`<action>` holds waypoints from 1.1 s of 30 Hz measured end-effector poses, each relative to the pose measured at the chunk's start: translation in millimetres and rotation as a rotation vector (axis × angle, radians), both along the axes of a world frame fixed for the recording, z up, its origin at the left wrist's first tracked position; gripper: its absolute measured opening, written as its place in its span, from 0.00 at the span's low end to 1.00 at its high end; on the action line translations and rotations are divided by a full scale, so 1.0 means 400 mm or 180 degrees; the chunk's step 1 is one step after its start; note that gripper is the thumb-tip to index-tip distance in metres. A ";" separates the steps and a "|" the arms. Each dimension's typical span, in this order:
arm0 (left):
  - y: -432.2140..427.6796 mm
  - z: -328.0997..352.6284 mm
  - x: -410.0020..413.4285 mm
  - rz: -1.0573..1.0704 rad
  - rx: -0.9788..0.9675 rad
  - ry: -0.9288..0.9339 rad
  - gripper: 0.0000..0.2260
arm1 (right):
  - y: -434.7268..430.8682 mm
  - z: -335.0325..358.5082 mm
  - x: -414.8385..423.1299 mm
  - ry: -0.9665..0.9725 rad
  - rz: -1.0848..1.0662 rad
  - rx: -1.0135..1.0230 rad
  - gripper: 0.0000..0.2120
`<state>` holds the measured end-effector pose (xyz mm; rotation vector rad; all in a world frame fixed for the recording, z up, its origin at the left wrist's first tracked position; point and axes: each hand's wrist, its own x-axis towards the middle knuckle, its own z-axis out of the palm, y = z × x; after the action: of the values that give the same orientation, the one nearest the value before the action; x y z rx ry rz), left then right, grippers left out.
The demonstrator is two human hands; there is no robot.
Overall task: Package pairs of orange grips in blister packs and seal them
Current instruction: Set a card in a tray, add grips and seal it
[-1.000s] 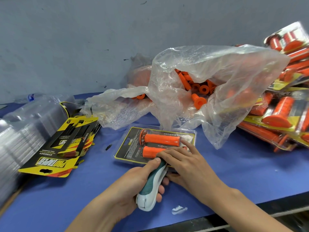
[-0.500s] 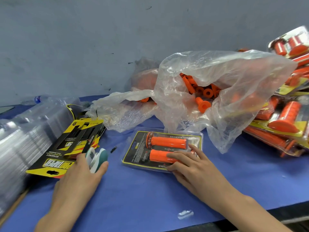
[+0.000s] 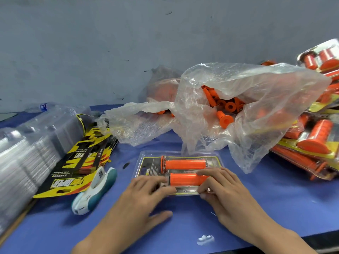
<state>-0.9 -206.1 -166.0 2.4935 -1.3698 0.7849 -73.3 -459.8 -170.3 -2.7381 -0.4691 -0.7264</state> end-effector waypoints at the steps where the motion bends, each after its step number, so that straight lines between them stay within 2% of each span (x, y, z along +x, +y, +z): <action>1: -0.013 -0.009 -0.002 -0.0021 0.0003 -0.0150 0.12 | 0.001 0.003 -0.003 -0.0001 0.0047 0.0010 0.11; 5: -0.013 0.000 0.008 -0.0102 -0.0083 -0.0471 0.06 | -0.013 0.016 -0.007 0.0056 0.0139 -0.0018 0.06; 8: 0.023 0.026 0.019 -0.0033 -0.0152 -0.0559 0.11 | -0.037 0.024 -0.005 0.0193 0.0207 0.0181 0.05; 11: 0.036 0.036 0.012 -0.0038 -0.0352 -0.0609 0.11 | -0.059 0.024 -0.005 0.0135 0.0119 0.0055 0.09; 14: 0.021 0.024 -0.013 -0.0188 -0.0488 -0.0735 0.10 | -0.037 0.014 -0.004 -0.0286 -0.0133 -0.0419 0.14; 20: -0.017 0.001 -0.049 -0.0584 -0.0563 -0.0545 0.08 | 0.066 0.000 0.010 -0.0692 0.0081 -0.0317 0.10; 25: -0.001 -0.008 -0.024 -0.0745 -0.0231 -0.0087 0.07 | 0.061 0.013 0.007 -0.0517 0.0168 -0.0400 0.05; 28: 0.008 -0.012 -0.012 -0.0610 -0.0075 0.0048 0.12 | 0.061 0.012 0.009 -0.0378 0.0145 -0.0481 0.06; 33: -0.020 -0.006 -0.027 -0.0740 -0.0360 0.0031 0.07 | 0.086 0.013 0.023 -0.0298 -0.0073 -0.0499 0.09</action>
<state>-11.8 -214.3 -168.3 2.2006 -1.5311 0.7754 -64.2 -425.5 -165.1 -2.8679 -0.5371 -0.8607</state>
